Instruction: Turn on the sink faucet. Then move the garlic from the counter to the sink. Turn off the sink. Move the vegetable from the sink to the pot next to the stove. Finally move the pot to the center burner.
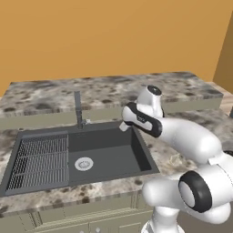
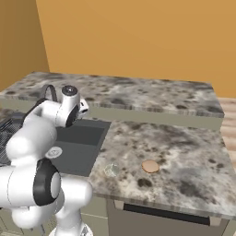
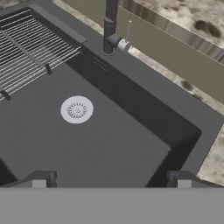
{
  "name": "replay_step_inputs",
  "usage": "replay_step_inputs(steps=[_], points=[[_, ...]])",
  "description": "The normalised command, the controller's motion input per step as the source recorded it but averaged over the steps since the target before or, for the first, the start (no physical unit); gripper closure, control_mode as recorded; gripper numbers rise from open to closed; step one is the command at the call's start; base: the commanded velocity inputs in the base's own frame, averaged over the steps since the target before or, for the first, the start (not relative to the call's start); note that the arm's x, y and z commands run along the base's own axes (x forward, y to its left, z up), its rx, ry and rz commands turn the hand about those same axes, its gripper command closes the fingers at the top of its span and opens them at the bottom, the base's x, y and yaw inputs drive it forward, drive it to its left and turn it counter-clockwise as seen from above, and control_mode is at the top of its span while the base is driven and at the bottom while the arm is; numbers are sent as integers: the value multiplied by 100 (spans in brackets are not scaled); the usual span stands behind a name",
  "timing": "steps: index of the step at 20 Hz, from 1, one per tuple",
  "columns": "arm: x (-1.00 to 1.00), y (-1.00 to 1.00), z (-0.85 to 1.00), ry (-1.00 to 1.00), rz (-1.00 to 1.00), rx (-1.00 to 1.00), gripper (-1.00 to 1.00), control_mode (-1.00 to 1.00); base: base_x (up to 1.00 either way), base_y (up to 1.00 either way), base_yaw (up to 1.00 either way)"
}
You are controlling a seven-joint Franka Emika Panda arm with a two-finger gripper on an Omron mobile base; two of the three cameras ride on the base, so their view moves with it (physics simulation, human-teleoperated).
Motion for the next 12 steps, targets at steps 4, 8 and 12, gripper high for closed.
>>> replay_step_inputs(steps=[4,8,12], points=[[27,8,0,0,0,10,-100,-100,0,0,0],[33,11,0,0,0,14,-100,-100,0,0,0],[23,22,0,-2,0,12,-100,-100,0,0,0]])
